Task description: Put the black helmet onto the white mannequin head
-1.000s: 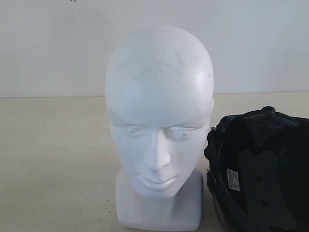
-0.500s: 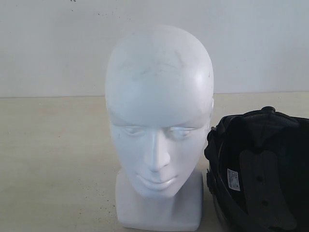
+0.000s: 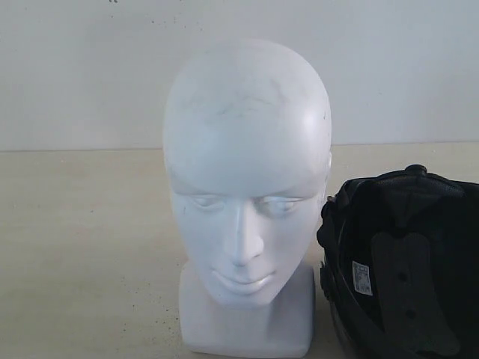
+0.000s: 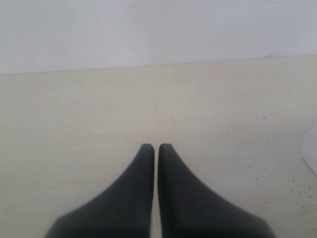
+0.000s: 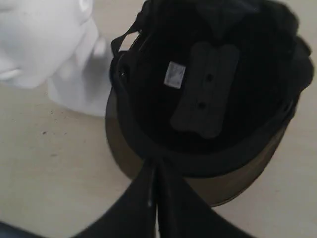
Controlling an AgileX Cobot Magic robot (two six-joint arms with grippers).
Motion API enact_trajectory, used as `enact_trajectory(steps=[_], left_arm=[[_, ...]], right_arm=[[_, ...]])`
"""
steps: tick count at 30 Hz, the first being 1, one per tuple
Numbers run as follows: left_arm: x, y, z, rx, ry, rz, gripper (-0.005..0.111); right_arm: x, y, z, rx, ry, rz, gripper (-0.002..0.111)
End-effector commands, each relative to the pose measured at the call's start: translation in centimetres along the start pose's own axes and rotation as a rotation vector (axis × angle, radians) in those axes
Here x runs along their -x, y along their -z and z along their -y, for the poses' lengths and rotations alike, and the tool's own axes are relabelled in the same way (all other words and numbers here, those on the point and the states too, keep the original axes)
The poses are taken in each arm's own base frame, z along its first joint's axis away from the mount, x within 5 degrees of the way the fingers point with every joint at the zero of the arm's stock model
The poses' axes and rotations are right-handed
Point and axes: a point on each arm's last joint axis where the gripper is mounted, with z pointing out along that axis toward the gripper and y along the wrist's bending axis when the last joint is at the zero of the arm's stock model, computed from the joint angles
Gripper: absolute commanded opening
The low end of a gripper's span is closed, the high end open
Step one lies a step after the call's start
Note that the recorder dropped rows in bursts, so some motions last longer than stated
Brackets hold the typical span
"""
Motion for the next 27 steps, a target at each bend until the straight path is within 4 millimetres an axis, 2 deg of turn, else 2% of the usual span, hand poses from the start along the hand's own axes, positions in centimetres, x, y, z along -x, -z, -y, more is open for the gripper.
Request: enact_trajectory(steps=[1,5,8,10,14,16,22,27], left_arm=[[-0.1,0.0,0.0,-0.004,-0.008,0.001,0.004],[-0.1,0.0,0.0,-0.004,-0.008,0.001,0.004],[-0.1,0.0,0.0,-0.004,-0.008,0.001,0.004],[-0.1,0.0,0.0,-0.004,-0.008,0.001,0.004],[-0.1,0.0,0.0,-0.004,-0.008,0.001,0.004],[-0.1,0.0,0.0,-0.004,-0.008,0.001,0.004],[-0.1,0.0,0.0,-0.004,-0.008,0.001,0.004],[-0.1,0.0,0.0,-0.004,-0.008,0.001,0.004]], right_arm=[[0.4,-0.7,-1.2,0.167,0.045,-0.061,0.000],[1.7,-2.3,-2.3,0.326,0.060,-0.033,0.000],[2.3,-4.3,-2.0,0.347,0.015,-0.067,0.002],[2.2,-5.6,-1.6,0.336,0.013,-0.093,0.012],[1.4,-7.6,-1.0,0.323,0.035,-0.134,0.044],[1.1,-8.4,-0.6,0.303,0.034,-0.153,0.052],[0.2,-11.2,0.3,0.277,0.032,-0.279,0.051],[0.6,-12.9,-0.4,0.313,0.183,-0.335,0.051]])
